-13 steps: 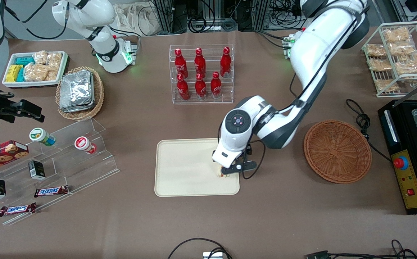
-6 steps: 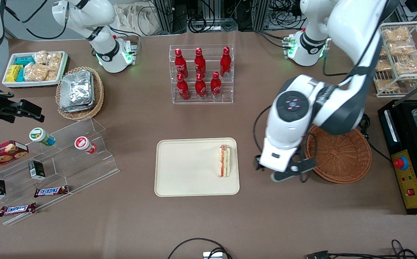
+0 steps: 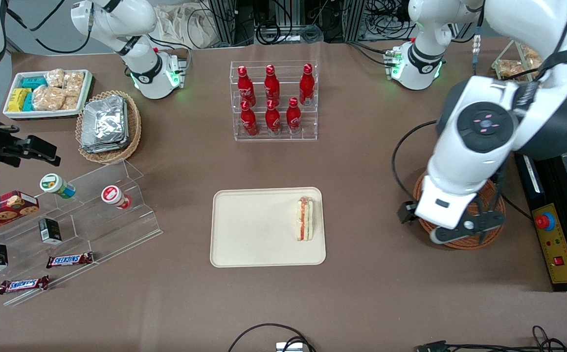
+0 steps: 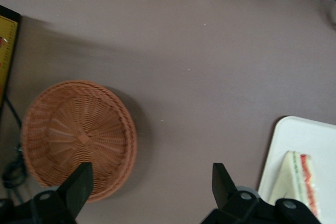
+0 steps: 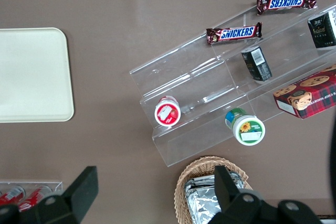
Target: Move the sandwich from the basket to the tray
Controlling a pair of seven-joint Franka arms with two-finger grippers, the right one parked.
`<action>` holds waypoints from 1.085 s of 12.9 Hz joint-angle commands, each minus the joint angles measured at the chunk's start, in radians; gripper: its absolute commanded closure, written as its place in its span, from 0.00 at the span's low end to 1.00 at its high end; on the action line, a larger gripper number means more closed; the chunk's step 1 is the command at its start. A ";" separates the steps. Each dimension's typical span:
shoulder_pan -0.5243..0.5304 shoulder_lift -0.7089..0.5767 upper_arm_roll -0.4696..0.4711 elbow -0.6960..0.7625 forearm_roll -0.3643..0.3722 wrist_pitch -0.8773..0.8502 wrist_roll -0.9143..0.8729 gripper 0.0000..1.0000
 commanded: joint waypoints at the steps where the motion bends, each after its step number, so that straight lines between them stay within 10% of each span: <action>1: 0.057 -0.051 -0.007 -0.023 -0.041 -0.059 0.127 0.00; 6: 0.142 -0.094 -0.001 -0.026 -0.126 -0.070 0.271 0.00; 14: 0.013 -0.356 0.349 -0.204 -0.347 -0.109 0.620 0.00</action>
